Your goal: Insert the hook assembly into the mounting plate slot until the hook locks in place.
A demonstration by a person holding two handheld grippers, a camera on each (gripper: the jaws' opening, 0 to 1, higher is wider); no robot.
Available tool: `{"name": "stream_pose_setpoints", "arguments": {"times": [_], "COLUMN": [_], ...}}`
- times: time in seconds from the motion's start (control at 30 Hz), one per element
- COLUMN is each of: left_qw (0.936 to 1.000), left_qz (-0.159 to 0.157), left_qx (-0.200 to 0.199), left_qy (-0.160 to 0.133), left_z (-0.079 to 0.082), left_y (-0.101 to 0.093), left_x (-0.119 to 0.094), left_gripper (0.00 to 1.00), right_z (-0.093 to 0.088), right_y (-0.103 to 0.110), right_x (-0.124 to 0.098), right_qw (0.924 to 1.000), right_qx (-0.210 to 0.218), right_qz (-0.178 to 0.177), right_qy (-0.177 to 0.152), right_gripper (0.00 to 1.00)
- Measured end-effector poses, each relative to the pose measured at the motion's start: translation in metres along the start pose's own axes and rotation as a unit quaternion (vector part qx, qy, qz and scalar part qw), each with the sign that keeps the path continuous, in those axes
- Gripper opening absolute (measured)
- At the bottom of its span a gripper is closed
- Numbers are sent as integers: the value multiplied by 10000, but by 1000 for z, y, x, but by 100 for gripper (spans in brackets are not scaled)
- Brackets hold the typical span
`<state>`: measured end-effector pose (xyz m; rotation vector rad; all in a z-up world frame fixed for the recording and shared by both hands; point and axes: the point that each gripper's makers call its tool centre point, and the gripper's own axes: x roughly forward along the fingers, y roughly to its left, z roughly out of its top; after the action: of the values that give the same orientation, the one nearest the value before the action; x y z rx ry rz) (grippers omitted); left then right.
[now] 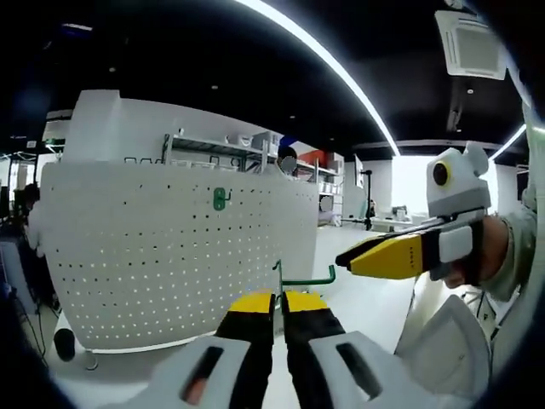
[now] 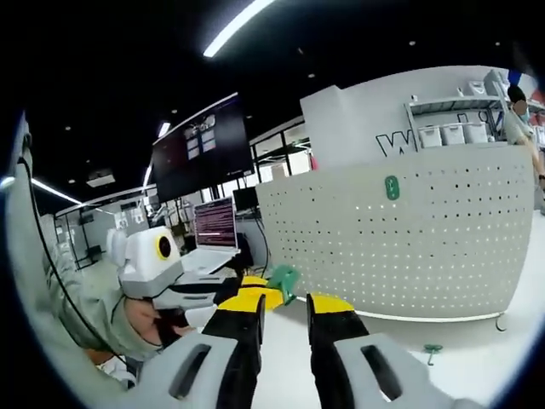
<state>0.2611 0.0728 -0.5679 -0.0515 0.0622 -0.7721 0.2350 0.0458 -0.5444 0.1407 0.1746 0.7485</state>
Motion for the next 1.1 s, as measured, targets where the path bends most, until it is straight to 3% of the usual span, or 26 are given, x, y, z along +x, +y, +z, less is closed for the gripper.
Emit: {"name": "stream_pose_setpoints", "arguments": {"times": [0.33,0.73,0.9,1.1], "left_qw": [9995,9986,9981,9981], "left_qz": [-236,-402,-453,-462], "left_qx": [25,-83,-44,51], "left_qy": [-210,-337,-411,-392], "left_z": [15,21,25,26], "left_y": [-18,-27,-30,-30], "left_x": [1,3,3,3], "left_gripper": [3,3,3,3], "right_z": [10,16,15,17], "right_y": [3,3,3,2], "right_x": [2,1,1,1], "right_qw": [9994,9979,9959,9951], "right_qx": [246,472,761,813], "right_qz": [104,180,242,263], "right_qy": [-232,-407,-433,-502], "right_gripper": [15,10,6,3]}}
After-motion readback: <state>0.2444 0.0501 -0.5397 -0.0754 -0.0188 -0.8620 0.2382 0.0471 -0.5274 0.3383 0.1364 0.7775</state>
